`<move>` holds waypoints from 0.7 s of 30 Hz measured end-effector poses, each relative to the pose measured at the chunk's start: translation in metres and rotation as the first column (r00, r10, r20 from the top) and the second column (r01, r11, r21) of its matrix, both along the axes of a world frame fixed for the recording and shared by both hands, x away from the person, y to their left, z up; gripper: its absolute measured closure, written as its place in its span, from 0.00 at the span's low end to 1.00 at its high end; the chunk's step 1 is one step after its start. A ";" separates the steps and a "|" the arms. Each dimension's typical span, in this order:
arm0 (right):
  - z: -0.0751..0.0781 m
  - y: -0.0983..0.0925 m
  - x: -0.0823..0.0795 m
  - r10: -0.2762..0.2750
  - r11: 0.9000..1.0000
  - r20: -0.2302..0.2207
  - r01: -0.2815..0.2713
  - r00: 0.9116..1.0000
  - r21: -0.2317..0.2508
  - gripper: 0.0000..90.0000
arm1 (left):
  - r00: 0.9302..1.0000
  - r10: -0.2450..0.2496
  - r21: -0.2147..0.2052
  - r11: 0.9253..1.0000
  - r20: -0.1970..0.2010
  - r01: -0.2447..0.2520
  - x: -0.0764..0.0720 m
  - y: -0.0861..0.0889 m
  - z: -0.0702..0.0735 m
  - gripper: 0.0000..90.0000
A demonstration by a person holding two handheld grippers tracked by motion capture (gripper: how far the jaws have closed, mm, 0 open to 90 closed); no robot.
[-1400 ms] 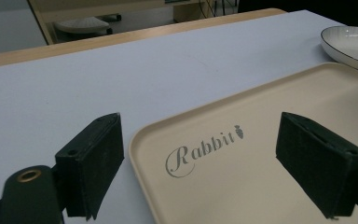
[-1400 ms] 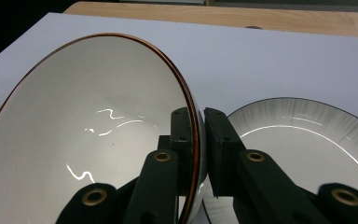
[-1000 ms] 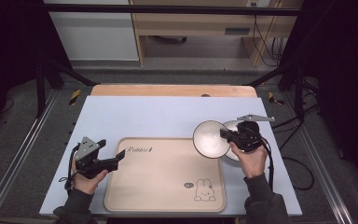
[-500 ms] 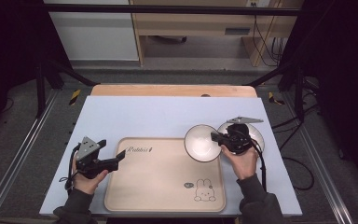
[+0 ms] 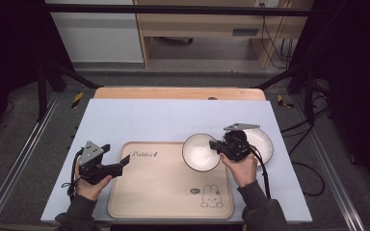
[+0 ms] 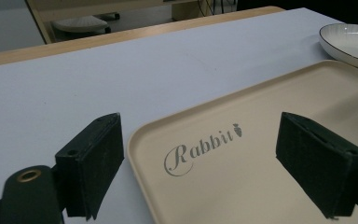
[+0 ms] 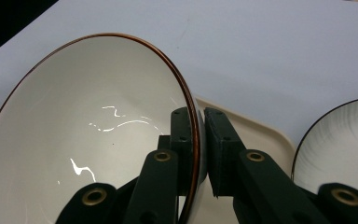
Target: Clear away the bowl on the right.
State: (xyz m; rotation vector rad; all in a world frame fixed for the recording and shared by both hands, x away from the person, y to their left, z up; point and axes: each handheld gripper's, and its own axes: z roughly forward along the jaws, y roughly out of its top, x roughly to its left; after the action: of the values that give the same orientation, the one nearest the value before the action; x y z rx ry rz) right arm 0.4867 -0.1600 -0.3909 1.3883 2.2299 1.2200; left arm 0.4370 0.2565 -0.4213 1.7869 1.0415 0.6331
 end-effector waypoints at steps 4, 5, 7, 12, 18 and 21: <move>-0.003 0.004 0.000 0.006 1.000 -0.008 -0.006 1.000 -0.009 0.91 | 1.000 0.000 -0.001 1.000 0.000 0.000 0.000 0.000 0.000 0.16; -0.005 0.006 0.001 0.010 1.000 -0.011 -0.010 1.000 -0.010 0.91 | 1.000 0.000 -0.001 1.000 0.000 0.000 0.000 0.000 0.000 0.16; -0.006 0.008 0.000 0.013 1.000 -0.017 -0.013 1.000 -0.004 0.91 | 1.000 0.000 -0.001 1.000 0.000 0.000 0.000 0.001 0.000 0.16; -0.010 0.014 0.001 0.034 0.999 -0.025 -0.034 0.999 -0.006 0.91 | 1.000 0.000 -0.001 1.000 -0.001 0.000 0.000 0.000 0.000 0.16; -0.016 0.021 0.001 0.046 0.999 -0.040 -0.046 0.998 -0.001 0.92 | 1.000 -0.001 0.000 1.000 -0.002 0.001 0.000 0.000 0.000 0.16; -0.020 0.024 0.001 0.055 0.998 -0.048 -0.055 0.997 -0.002 0.92 | 1.000 -0.002 0.001 1.000 -0.002 0.002 0.000 0.000 0.000 0.16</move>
State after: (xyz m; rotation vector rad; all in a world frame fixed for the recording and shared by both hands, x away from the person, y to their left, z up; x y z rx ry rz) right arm 0.4882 -0.1360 -0.4104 1.3778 2.3164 1.2116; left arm 0.4372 0.2564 -0.4215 1.7896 1.0408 0.6300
